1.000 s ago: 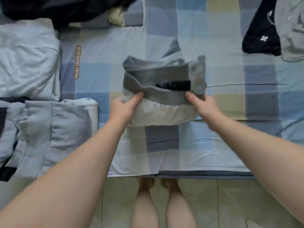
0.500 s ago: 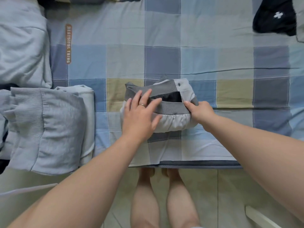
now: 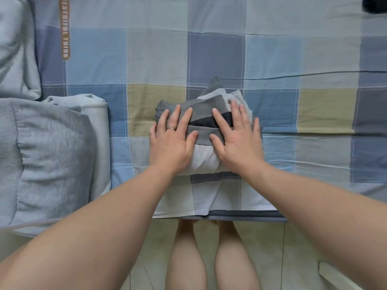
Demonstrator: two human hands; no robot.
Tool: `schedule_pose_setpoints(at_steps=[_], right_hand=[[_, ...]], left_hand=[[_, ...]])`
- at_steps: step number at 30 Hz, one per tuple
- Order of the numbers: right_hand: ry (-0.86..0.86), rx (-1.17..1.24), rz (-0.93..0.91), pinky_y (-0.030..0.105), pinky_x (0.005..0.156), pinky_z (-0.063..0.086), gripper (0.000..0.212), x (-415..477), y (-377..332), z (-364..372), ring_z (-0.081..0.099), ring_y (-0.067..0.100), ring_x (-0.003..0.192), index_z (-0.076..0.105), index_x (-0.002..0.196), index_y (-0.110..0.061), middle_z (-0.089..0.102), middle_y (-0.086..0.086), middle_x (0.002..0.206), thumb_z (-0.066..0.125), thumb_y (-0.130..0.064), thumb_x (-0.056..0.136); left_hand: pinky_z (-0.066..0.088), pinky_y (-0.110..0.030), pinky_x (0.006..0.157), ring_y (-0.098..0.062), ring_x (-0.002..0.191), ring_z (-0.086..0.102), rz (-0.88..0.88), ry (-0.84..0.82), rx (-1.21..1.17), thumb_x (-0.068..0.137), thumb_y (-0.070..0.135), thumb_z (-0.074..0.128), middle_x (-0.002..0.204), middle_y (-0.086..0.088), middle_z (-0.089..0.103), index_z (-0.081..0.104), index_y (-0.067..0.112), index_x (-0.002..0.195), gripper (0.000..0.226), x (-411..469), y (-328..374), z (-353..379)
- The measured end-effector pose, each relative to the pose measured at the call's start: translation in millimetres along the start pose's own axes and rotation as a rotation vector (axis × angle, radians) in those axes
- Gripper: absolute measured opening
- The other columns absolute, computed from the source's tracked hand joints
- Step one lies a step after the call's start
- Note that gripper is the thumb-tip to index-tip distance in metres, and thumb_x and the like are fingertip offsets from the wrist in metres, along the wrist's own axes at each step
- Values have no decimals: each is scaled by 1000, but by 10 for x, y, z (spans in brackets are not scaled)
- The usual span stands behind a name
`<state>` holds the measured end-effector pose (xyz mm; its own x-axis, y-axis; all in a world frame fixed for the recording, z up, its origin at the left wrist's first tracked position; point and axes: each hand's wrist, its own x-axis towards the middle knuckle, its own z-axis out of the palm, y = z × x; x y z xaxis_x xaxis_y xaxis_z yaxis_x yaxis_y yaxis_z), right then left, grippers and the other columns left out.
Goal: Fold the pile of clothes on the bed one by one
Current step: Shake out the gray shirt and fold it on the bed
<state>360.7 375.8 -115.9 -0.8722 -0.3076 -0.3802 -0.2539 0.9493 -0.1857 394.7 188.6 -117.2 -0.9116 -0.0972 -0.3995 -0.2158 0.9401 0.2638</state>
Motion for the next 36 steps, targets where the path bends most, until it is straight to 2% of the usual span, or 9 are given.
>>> schedule_pose_setpoints(at_steps=[4,8,13,16,20,24,28,33,36], right_hand=[[147,17,-28,66,119,12,65,67,94,347,11,28,154,28,156,-38,14,9,168,38,-56,94],[270,-1,-44,66,118,9,66,158,119,621,16,31,153,33,155,-36,20,11,166,44,-53,92],[214,92,-39,65,119,7,69,152,121,517,10,29,155,29,156,-37,15,8,167,43,-55,91],[138,185,39,58,122,3,74,160,84,352,1,23,156,17,159,-37,4,5,169,38,-61,92],[60,405,395,52,122,7,88,174,100,156,3,24,155,4,159,-39,-1,6,169,45,-73,89],[3,684,452,39,122,19,107,130,305,7,21,21,148,14,160,-25,25,1,161,70,-66,79],[-98,907,534,27,113,32,106,77,546,-116,42,13,136,27,155,-21,39,-1,153,85,-52,72],[-308,1150,684,40,101,53,118,103,671,-127,69,14,107,55,131,-22,72,-5,118,90,-73,31],[-362,1329,701,44,100,54,89,21,620,-125,71,18,106,62,128,-26,75,-3,113,91,-61,51]], left_hand=[[14,-59,121,-27,155,12,38,157,-27,99,50,27,167,3,20,25,32,158,62,56,-71,392],[16,-60,120,-29,153,14,80,263,-31,98,44,35,166,0,24,27,29,157,61,154,-174,639],[18,-61,119,-29,153,15,85,254,-50,99,45,35,166,-2,23,29,29,157,61,148,-154,592],[16,-56,122,-29,154,14,-154,252,-159,97,58,32,168,-3,16,25,30,159,69,93,-95,507],[24,-47,117,-29,147,28,-517,234,-355,84,79,41,165,-4,22,15,30,160,95,-56,21,371],[39,-42,109,-28,136,45,-719,202,-618,68,80,66,152,-6,42,30,22,152,108,-102,1,292],[41,-35,97,-28,125,56,-846,33,-707,62,82,72,136,-1,59,42,20,136,100,-34,-87,158],[44,-34,98,-28,120,58,-819,-84,-798,62,76,77,126,0,63,56,16,126,90,65,-245,39],[48,-35,100,-23,109,63,-756,-164,-938,64,69,81,114,6,67,65,21,121,77,62,-327,-24]])
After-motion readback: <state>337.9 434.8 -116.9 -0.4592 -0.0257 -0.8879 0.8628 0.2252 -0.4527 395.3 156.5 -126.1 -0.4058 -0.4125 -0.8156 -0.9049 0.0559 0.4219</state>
